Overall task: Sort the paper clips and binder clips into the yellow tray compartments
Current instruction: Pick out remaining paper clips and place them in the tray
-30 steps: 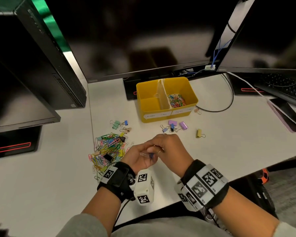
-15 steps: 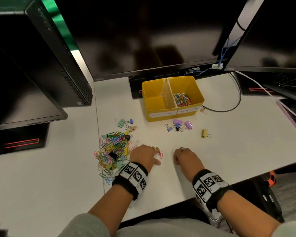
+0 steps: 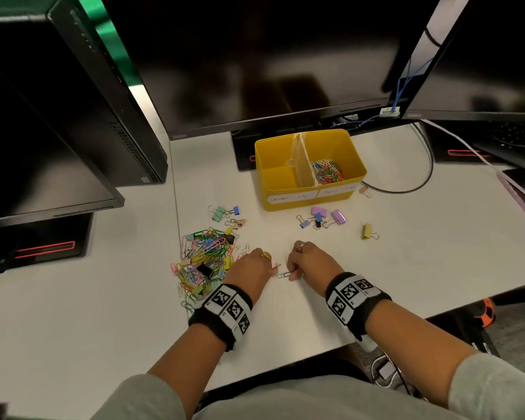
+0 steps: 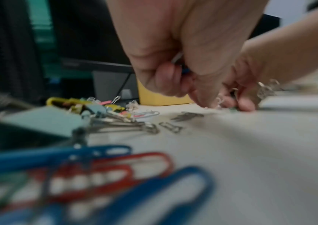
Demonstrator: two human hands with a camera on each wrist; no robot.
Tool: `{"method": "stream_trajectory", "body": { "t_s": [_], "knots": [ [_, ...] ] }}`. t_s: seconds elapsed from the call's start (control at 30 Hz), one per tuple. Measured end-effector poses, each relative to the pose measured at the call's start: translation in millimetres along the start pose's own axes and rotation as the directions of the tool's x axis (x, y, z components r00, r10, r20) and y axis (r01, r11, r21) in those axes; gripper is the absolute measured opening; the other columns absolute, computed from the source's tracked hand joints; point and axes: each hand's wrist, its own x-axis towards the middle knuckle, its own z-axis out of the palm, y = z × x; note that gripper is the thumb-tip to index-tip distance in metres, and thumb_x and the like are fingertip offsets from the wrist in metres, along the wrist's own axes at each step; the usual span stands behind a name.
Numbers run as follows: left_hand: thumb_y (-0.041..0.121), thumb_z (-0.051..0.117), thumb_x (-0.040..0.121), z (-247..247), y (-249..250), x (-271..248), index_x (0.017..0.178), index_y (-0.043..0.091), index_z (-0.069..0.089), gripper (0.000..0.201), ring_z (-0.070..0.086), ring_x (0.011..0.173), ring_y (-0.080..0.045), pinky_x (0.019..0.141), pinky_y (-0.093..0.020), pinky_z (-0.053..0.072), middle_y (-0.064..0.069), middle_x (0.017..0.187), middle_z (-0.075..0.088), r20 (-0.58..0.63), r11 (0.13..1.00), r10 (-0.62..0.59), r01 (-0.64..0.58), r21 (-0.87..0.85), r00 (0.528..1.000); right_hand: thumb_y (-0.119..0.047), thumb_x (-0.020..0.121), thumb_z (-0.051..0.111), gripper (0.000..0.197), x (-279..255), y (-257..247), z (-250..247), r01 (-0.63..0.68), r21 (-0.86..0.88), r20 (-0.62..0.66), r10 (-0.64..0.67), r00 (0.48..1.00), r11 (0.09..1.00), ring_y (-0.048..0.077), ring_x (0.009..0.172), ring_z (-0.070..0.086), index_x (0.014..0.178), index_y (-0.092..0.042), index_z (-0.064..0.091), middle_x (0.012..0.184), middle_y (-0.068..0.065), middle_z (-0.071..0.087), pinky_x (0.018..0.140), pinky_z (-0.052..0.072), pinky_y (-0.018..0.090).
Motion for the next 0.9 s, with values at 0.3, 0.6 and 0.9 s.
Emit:
{"method": "stream_trajectory", "body": {
  "t_s": [0.3, 0.6, 0.9],
  "knots": [
    [0.016, 0.060, 0.091, -20, -20, -19, 0.067, 0.017, 0.051, 0.026, 0.045, 0.058, -0.008, 0.058, -0.018, 0.041, 0.004, 0.067, 0.053, 0.024, 0.494, -0.211, 0.128, -0.860, 0.977, 0.004, 0.087, 0.041, 0.022, -8, 8, -5, -0.010, -0.074, -0.054, 0.006, 0.999, 0.997, 0.009, 0.075, 0.055, 0.094, -0.009, 0.058, 0.083, -0.004, 0.054, 0.064, 0.045, 0.004],
    [0.003, 0.049, 0.095, -3, -34, -31, 0.115, 0.018, 0.056, 0.025, 0.040, 0.059, -0.007, 0.056, -0.018, 0.037, 0.002, 0.074, 0.048, 0.098, 0.254, -0.201, 0.149, -0.956, 0.975, 0.010, 0.086, 0.039, 0.031, -8, 1, -6, -0.100, -0.388, 0.023, 0.118, 0.993, 0.916, 0.032, 0.111, 0.052, 0.115, 0.000, 0.047, 0.121, 0.020, 0.052, 0.091, 0.043, 0.034],
    [0.001, 0.030, 0.100, 4, -33, -34, 0.076, 0.007, 0.051, 0.033, 0.040, 0.058, -0.012, 0.039, -0.015, 0.034, -0.005, 0.078, 0.051, 0.290, -0.445, -0.240, 0.160, -0.881, 0.927, 0.012, 0.082, 0.040, 0.034, -14, -7, -2, -0.058, -0.343, 0.015, 0.067, 0.998, 0.938, 0.032, 0.107, 0.052, 0.113, 0.000, 0.046, 0.117, 0.021, 0.053, 0.078, 0.039, 0.032]
  ]
}}
